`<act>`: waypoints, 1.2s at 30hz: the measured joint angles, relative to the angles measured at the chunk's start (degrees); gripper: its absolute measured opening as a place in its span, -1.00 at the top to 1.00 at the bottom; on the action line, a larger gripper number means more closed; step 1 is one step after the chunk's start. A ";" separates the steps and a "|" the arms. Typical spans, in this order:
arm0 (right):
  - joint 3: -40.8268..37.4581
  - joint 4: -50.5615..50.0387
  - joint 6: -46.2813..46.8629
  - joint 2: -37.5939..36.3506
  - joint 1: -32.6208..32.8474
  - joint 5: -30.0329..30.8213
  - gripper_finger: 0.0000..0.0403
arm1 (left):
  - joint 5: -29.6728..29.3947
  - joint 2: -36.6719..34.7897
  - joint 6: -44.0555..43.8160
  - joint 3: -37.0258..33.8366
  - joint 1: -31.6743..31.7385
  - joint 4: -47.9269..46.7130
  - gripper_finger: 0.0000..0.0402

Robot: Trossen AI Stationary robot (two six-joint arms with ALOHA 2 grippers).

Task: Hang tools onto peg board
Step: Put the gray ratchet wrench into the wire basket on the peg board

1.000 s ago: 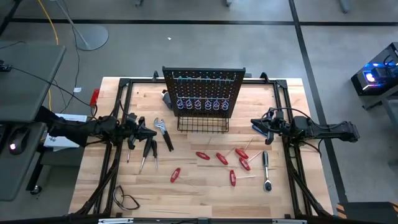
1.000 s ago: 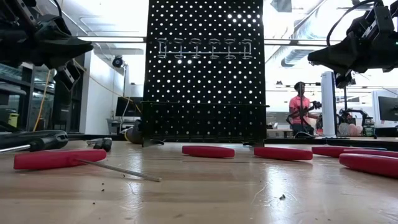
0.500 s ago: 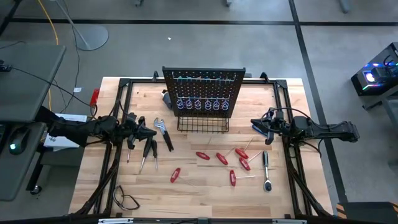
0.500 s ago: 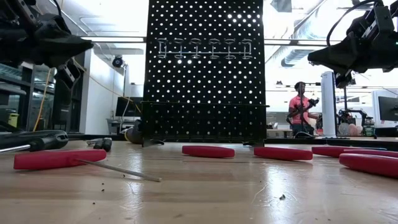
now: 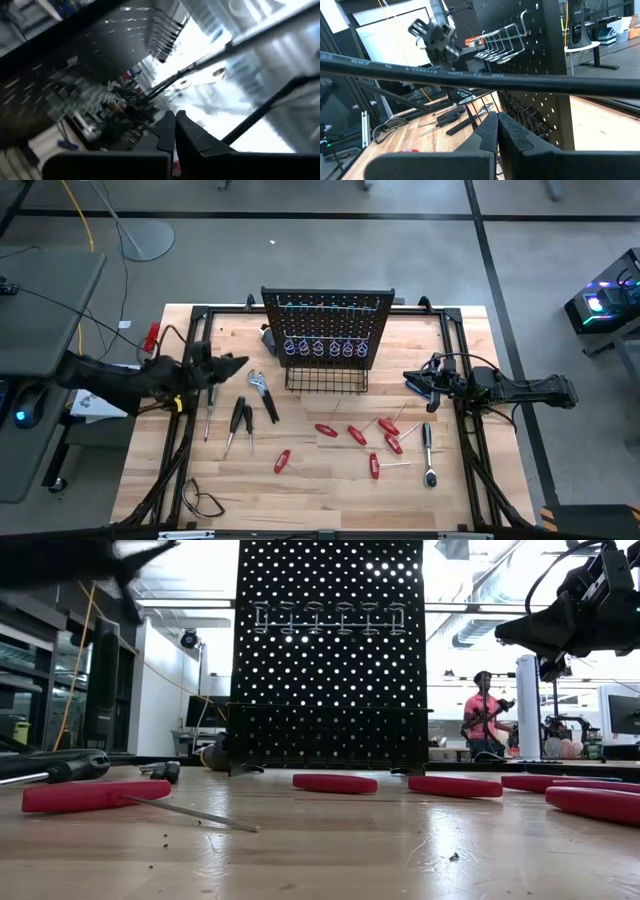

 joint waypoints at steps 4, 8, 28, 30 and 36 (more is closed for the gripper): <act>-0.01 0.00 -0.02 0.00 0.00 0.00 1.00 | 9.15 13.90 15.44 12.46 0.80 -0.53 1.00; 0.00 0.00 0.00 0.00 0.00 0.01 1.00 | 12.16 24.12 23.88 23.39 2.06 -3.75 1.00; 1.71 38.95 35.30 1.42 -0.03 17.99 1.00 | 0.43 25.34 30.88 41.53 3.52 -5.04 1.00; 5.71 41.23 31.18 3.71 -0.01 12.68 1.00 | 0.15 23.53 33.10 41.53 3.77 -6.45 1.00; 27.93 17.35 26.50 20.50 0.05 -1.88 1.00 | -4.08 17.46 39.77 41.57 5.51 -15.46 1.00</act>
